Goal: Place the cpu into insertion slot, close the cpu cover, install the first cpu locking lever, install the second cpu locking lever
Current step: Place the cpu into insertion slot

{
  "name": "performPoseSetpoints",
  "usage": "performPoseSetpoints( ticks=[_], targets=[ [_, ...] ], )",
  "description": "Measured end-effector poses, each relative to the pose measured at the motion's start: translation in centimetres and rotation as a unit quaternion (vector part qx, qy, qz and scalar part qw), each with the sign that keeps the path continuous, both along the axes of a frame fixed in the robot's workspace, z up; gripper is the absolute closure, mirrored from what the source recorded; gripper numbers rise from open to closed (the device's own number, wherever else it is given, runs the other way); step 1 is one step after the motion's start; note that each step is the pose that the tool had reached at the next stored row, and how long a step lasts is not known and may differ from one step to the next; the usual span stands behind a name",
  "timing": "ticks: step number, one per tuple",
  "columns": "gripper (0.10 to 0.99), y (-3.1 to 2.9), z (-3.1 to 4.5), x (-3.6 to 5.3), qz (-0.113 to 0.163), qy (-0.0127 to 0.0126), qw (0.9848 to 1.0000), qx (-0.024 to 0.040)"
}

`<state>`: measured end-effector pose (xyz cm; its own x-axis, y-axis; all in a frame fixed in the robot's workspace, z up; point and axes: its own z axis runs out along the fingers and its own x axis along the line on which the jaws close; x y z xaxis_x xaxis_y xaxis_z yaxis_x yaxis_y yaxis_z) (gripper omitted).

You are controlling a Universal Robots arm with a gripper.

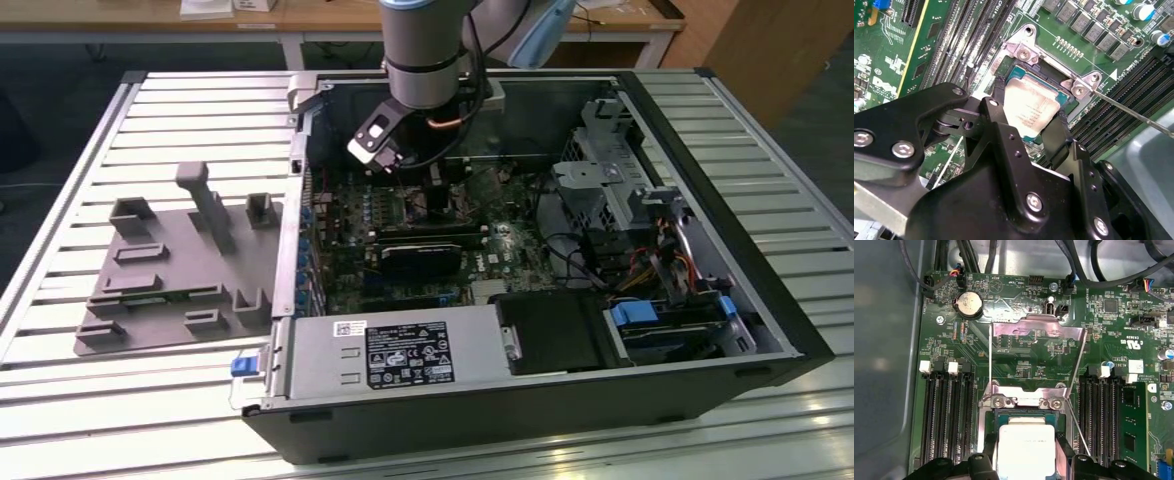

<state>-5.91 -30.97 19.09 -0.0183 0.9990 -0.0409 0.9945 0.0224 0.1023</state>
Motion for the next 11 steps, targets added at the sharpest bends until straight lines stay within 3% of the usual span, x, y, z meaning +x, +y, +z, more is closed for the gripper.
performPoseSetpoints(
  ticks=[3, 11],
  targets=[
    [0.549, -0.01, -0.01, 0.02, 0.0, -0.0013, 1.0, 0.0062],
    [0.549, 0.06, 0.1, 0.03, -0.002, -0.0008, 1.0, 0.0083]
  ],
)
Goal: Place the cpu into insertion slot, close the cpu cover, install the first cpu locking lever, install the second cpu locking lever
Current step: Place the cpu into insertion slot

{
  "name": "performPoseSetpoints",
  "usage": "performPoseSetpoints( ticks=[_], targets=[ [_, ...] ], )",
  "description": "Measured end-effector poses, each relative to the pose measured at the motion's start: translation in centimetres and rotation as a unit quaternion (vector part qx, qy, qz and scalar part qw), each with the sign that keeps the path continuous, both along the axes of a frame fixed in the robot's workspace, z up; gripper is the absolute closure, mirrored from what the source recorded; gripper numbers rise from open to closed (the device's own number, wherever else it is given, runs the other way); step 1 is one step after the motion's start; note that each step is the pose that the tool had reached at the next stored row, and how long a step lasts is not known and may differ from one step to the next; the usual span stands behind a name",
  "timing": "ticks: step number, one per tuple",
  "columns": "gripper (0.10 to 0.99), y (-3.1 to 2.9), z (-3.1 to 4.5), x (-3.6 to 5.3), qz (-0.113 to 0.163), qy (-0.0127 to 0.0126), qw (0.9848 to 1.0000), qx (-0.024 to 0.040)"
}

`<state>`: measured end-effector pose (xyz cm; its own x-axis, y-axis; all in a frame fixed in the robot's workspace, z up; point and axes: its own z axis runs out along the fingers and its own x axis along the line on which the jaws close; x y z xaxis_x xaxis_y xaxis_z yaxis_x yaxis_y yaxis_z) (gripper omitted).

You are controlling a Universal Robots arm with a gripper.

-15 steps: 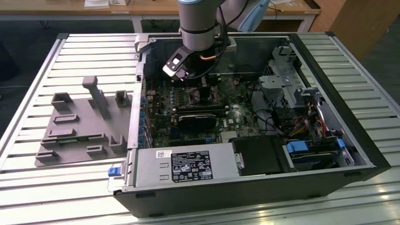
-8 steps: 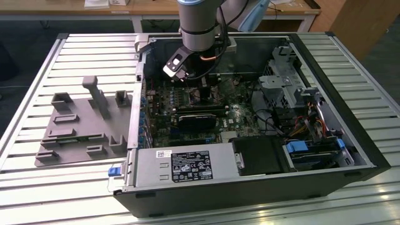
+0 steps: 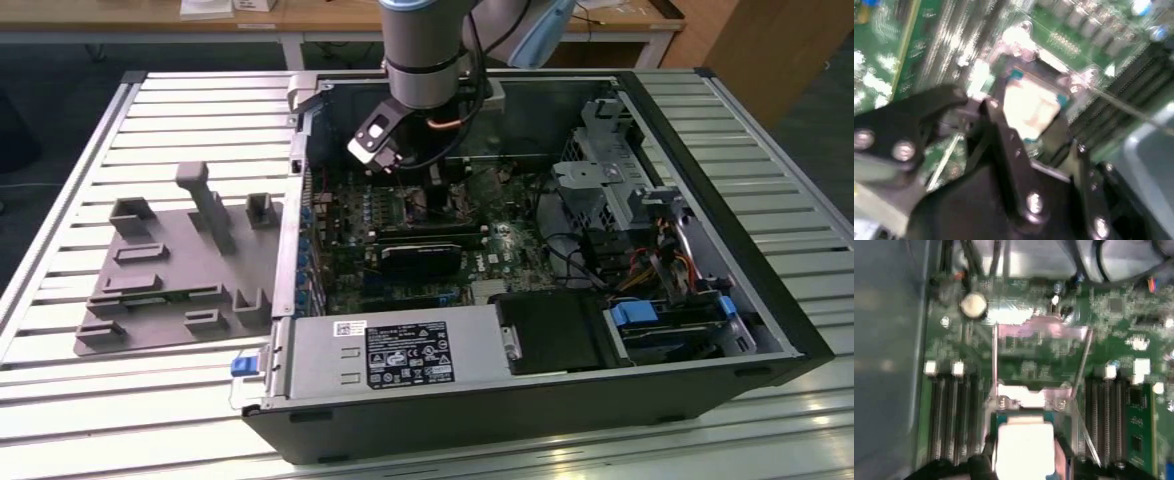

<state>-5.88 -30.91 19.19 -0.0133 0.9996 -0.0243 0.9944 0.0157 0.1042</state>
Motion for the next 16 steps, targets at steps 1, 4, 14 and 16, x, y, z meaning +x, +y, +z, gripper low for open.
performPoseSetpoints(
  ticks=[1, 4, 14, 16],
  targets=[
    [0.549, -0.01, 0.13, 0.0, 0.0, 0.0002, 1.0, -0.0006],
    [0.549, -0.03, 0.35, -0.02, -0.003, 0.0006, 1.0, -0.0017],
    [0.549, -0.25, 0.27, -0.03, -0.018, 0.0007, 0.9998, -0.0029],
    [0.549, -0.27, 0.21, -0.03, -0.018, 0.0007, 0.9998, -0.0029]
  ],
)
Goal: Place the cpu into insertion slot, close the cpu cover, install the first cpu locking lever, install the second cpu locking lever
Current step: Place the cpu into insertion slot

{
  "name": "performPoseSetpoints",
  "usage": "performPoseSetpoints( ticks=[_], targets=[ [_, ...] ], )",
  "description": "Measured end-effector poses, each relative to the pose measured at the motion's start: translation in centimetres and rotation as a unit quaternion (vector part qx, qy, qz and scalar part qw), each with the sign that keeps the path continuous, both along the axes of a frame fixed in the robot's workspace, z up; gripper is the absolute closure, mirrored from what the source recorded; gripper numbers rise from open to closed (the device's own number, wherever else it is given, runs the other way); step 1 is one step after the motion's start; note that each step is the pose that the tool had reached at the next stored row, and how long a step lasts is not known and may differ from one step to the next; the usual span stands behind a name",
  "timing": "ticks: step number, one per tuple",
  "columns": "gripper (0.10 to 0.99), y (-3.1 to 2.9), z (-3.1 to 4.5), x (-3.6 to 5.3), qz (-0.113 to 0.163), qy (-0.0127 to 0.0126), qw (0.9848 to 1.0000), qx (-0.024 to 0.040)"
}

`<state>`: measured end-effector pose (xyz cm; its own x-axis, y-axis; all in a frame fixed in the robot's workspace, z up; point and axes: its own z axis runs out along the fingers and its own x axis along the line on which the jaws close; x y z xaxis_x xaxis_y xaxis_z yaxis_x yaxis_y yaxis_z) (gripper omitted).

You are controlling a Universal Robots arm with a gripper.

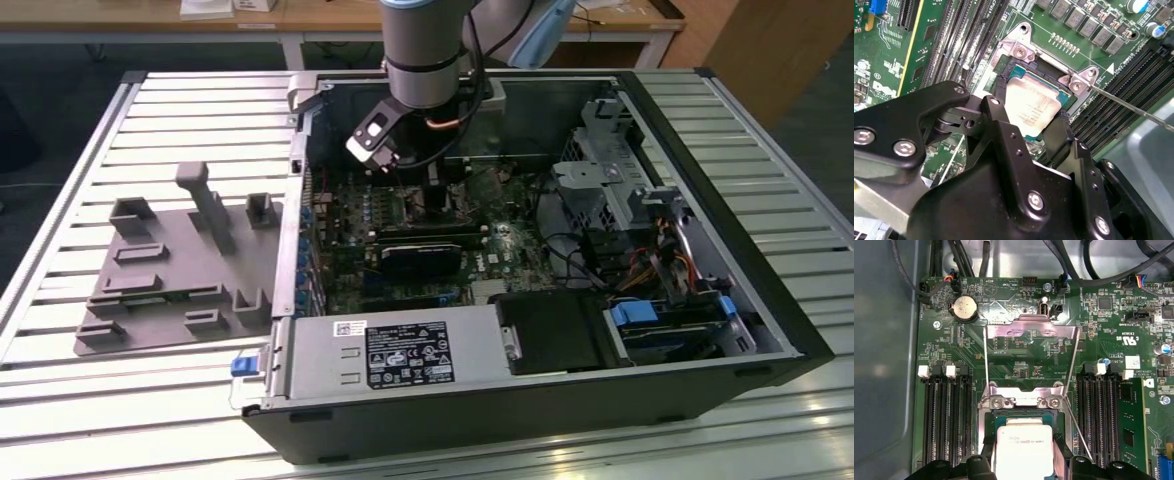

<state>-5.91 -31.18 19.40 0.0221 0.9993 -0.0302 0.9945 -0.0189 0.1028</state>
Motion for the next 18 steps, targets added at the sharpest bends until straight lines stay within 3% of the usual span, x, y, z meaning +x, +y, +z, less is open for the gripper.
performPoseSetpoints(
  ticks=[18],
  targets=[
    [0.549, 0.0, -0.2, 0.0, 0.0, 0.0, 1.0, -0.001]
  ],
)
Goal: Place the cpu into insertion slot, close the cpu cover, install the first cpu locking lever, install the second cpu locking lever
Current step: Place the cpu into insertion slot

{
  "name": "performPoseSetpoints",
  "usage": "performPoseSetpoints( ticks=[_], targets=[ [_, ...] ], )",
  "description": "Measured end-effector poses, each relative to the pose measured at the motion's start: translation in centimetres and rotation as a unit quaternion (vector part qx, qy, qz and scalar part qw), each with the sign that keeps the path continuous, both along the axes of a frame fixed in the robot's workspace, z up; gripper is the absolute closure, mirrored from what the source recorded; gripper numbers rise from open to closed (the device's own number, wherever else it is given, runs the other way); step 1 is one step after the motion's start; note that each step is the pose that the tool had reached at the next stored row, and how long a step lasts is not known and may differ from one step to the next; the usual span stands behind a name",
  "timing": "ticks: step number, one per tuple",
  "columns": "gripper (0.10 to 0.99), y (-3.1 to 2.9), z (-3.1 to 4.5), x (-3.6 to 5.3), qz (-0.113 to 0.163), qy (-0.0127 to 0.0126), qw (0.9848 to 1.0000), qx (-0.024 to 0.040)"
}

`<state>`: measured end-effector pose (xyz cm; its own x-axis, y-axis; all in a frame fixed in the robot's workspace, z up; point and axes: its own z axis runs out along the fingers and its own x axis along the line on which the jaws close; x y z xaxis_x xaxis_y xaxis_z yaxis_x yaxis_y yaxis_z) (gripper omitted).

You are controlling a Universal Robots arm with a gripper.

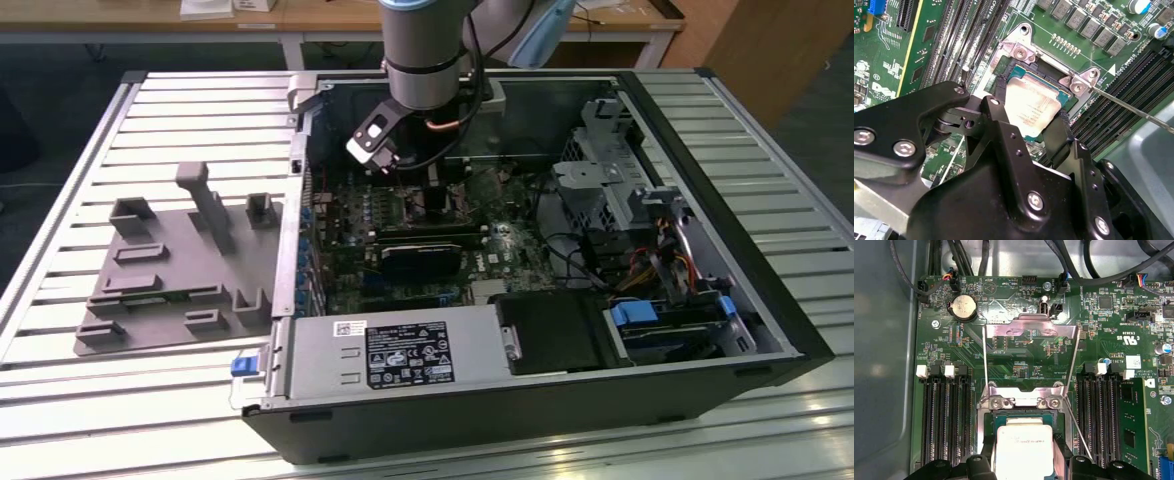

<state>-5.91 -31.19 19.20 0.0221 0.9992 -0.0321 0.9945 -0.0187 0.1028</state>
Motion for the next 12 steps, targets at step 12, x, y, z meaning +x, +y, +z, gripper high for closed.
performPoseSetpoints(
  ticks=[12],
  targets=[
    [0.475, 0.0, 0.32, 0.0, 0.0, 0.0, 1.0, 0.0]
  ],
)
